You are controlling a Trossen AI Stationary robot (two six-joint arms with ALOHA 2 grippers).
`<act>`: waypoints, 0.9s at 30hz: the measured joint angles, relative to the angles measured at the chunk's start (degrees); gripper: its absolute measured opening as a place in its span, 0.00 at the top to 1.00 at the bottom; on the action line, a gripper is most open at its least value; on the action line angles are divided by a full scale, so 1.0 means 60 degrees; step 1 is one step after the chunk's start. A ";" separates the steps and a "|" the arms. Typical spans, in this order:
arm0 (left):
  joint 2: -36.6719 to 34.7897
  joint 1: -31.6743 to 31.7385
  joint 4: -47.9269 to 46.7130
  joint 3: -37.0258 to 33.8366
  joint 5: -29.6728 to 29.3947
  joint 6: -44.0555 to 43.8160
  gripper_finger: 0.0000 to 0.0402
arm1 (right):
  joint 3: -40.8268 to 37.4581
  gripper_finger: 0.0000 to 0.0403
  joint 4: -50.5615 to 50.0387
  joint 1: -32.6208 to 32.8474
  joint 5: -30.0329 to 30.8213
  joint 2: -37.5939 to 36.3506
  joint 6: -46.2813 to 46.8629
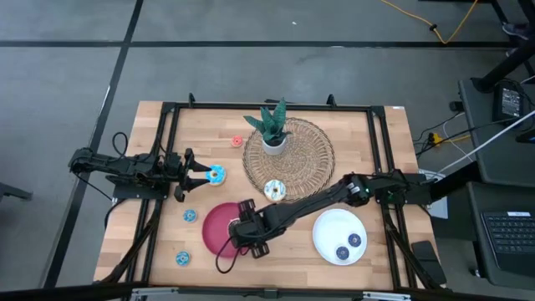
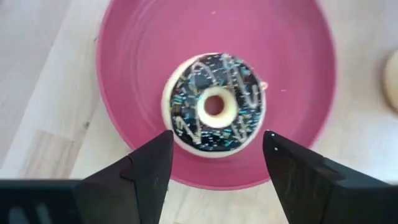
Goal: Pick & Place donuts
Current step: Put the top blue donut on the white plate
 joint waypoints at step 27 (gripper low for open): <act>0.0002 -0.0004 -0.0003 0.0000 -0.0001 0.0000 0.51 | -0.0237 0.38 0.1672 -0.0156 0.1469 -0.1182 0.1511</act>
